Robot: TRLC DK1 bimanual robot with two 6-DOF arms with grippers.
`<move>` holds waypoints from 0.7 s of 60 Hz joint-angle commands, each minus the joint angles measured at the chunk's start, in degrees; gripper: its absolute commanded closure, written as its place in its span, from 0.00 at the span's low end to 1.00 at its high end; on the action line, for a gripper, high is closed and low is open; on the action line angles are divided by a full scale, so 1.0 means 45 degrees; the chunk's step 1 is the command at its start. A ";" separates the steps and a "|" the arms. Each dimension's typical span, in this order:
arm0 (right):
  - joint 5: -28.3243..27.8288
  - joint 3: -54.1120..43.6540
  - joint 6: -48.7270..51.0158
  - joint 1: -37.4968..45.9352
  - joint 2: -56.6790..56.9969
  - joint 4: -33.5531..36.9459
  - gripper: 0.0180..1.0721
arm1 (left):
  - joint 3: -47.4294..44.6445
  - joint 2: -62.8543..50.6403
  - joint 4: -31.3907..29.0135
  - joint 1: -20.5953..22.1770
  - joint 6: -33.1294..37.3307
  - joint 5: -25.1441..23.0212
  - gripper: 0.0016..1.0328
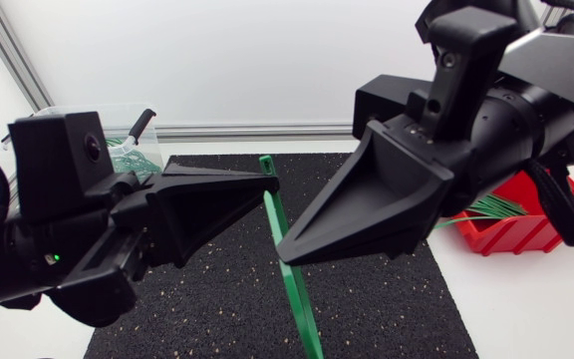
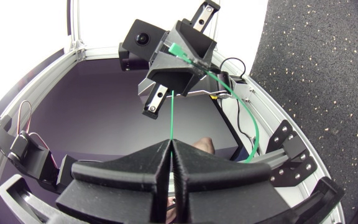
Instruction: Take a green cable tie from the red box, thread the tail through the head to close it, then place it in the transparent bin on the left.
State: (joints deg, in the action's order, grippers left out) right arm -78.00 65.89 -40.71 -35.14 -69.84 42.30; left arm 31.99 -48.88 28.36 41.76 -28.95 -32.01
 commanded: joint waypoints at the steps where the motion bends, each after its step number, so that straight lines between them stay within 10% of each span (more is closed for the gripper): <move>1: -0.0050 -0.0364 -0.0172 0.0054 -0.0260 -0.0182 0.95 | 0.0079 0.0160 0.0202 -0.0022 -0.0383 0.0062 0.96; 42: 0.0067 -0.0267 -0.0407 0.0230 -0.0495 -0.0866 0.95 | -0.0409 0.0336 0.0143 0.0056 -0.0461 -0.0055 0.96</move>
State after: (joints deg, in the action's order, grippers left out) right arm -77.80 65.76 -40.75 -34.63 -71.02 38.79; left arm 31.55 -48.25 28.38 41.76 -29.89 -32.08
